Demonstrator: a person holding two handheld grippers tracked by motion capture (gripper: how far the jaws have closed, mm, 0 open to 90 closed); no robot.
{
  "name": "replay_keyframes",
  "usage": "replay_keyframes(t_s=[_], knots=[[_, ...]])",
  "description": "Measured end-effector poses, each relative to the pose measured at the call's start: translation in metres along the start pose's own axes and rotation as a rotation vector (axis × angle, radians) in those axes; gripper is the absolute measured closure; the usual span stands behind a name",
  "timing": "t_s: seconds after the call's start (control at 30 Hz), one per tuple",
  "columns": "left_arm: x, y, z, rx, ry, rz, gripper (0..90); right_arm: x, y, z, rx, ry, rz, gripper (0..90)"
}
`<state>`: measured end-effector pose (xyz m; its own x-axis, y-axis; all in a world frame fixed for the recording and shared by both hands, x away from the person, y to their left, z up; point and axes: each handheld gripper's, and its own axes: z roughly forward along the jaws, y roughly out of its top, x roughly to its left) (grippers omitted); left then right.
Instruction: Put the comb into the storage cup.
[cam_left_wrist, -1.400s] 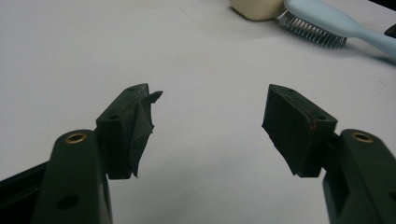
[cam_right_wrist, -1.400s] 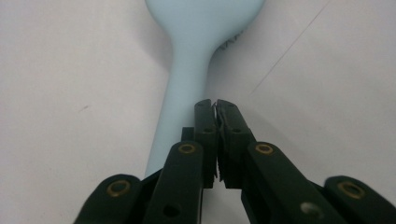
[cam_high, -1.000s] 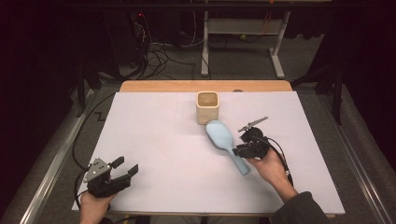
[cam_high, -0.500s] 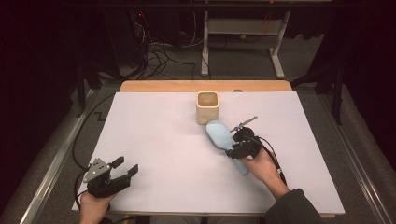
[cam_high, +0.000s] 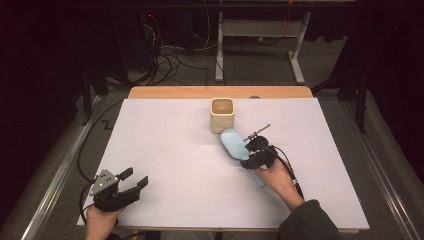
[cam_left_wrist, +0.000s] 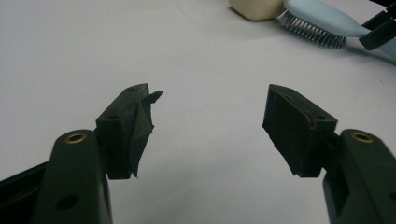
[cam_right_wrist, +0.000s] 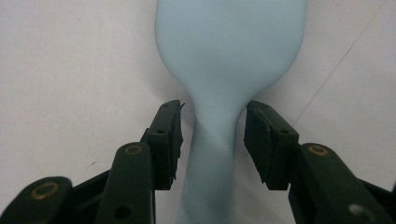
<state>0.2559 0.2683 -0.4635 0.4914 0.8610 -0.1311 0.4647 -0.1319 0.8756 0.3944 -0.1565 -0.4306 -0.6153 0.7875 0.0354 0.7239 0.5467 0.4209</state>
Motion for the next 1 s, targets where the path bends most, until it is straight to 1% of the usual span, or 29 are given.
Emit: replay_keyframes(t_s=[0.07,0.13,0.17,0.37,0.43,0.47,0.53,0.57,0.6,0.73,0.9,1.0], knots=[[0.000,0.000,0.000,-0.002,0.000,-0.001,33.5,0.001,0.001,0.002,0.007,-0.002,0.011,57.3],[0.000,0.000,0.000,-0.002,0.000,-0.001,33.5,0.001,0.002,0.005,0.009,-0.008,0.000,57.1],[0.000,0.000,0.000,0.000,0.000,0.000,33.5,0.002,0.002,0.006,0.011,-0.011,0.005,57.1],[0.000,0.000,0.000,-0.002,-0.001,-0.001,33.5,0.004,0.004,0.013,0.016,-0.035,-0.007,57.3],[0.000,0.000,0.000,-0.002,-0.001,-0.001,33.5,0.007,0.005,0.013,0.021,-0.045,0.005,57.4],[0.000,0.000,0.000,-0.002,-0.001,-0.002,33.5,0.006,0.005,0.013,0.020,-0.051,-0.011,57.8],[0.000,0.000,0.000,-0.003,-0.001,-0.002,33.5,0.007,0.005,0.013,0.020,-0.060,-0.010,60.6],[0.000,0.000,0.000,-0.002,-0.001,-0.002,33.5,0.007,0.005,0.013,0.020,-0.071,-0.024,62.9],[0.000,0.000,0.000,-0.002,-0.001,-0.002,33.5,0.008,0.005,0.014,0.019,-0.075,-0.029,63.4],[0.000,0.000,0.000,-0.002,0.000,-0.002,33.4,0.008,0.005,0.013,0.021,-0.074,-0.041,67.7],[0.000,0.000,0.000,-0.002,-0.001,-0.002,33.5,0.007,0.005,0.013,0.020,-0.072,-0.046,69.3],[0.000,0.000,0.000,0.000,-0.002,0.000,33.5,0.007,0.005,0.013,0.017,-0.073,-0.059,69.8]])
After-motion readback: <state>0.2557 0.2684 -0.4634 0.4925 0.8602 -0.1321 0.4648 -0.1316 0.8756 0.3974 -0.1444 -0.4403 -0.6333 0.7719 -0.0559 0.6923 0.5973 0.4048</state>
